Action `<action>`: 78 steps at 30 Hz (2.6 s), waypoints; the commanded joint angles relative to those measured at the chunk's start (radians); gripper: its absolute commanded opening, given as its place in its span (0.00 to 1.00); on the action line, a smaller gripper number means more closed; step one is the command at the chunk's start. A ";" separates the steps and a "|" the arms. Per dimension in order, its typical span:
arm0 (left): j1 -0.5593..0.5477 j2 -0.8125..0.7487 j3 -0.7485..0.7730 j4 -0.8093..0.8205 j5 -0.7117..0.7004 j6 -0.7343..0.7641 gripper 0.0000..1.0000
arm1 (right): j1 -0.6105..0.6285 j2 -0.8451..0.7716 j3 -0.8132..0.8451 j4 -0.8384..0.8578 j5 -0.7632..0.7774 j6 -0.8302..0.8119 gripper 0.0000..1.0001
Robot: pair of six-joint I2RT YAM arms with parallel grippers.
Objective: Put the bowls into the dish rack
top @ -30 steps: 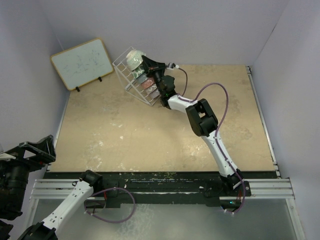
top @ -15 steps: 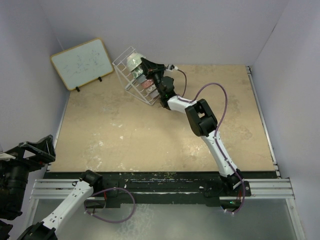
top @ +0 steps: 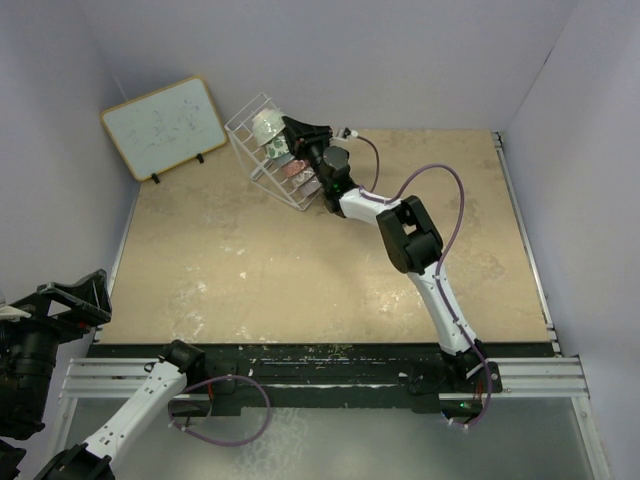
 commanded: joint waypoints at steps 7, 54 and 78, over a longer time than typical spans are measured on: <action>-0.009 0.002 0.003 0.017 -0.018 -0.005 0.99 | -0.008 -0.067 0.125 -0.204 -0.033 -0.075 0.37; -0.017 -0.016 -0.007 0.005 -0.027 -0.018 0.99 | -0.030 -0.352 -0.258 -0.223 -0.094 -0.143 0.41; -0.047 0.087 -0.086 0.018 0.100 -0.023 0.99 | -0.033 -0.609 -0.503 -0.308 -0.023 -0.465 0.42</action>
